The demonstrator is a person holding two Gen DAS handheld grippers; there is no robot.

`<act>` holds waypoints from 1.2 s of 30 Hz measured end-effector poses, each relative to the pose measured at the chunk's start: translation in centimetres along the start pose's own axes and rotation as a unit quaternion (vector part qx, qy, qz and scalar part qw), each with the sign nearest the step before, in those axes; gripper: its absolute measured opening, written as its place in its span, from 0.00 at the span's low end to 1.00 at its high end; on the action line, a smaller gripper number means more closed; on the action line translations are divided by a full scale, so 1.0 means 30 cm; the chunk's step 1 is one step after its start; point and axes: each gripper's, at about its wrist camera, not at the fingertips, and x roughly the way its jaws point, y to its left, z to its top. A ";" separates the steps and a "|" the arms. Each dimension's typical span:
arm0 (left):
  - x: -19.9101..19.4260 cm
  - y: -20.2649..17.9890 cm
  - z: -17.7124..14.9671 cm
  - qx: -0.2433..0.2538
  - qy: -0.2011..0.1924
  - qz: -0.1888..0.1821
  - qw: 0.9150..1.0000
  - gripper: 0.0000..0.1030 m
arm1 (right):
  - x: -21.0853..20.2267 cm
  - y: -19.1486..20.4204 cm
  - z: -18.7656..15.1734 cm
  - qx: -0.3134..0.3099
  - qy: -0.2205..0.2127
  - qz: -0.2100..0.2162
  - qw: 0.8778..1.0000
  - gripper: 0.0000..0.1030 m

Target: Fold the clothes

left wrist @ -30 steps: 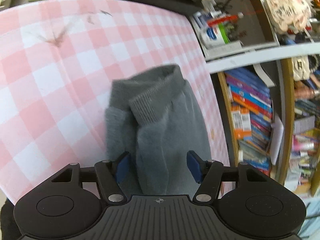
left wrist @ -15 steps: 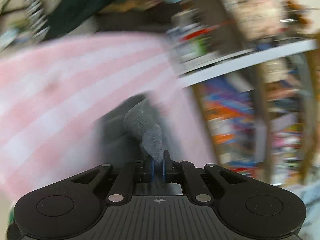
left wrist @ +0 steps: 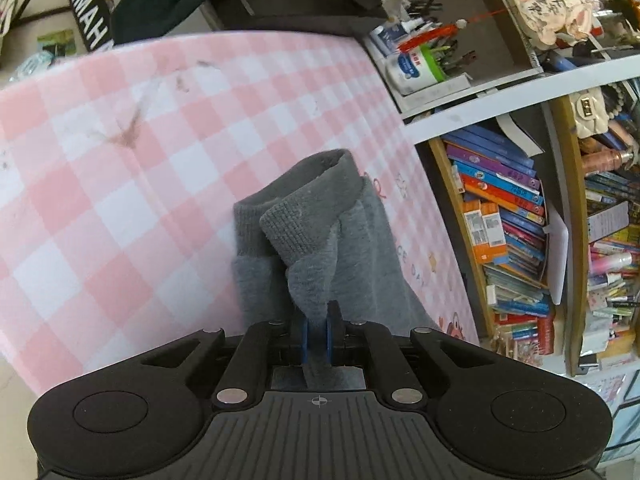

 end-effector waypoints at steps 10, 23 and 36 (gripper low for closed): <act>-0.056 0.006 -0.021 0.018 -0.001 0.037 0.999 0.33 | 0.035 -0.099 -0.080 0.060 0.041 -0.033 0.997 0.38; 0.068 0.029 0.015 -0.075 0.000 0.014 0.997 0.32 | 0.131 -0.067 -0.048 0.085 0.073 -0.010 0.994 0.21; 0.009 -0.202 0.116 0.013 -0.085 -0.113 0.990 0.12 | 0.197 0.113 0.022 0.029 0.060 0.045 0.997 0.15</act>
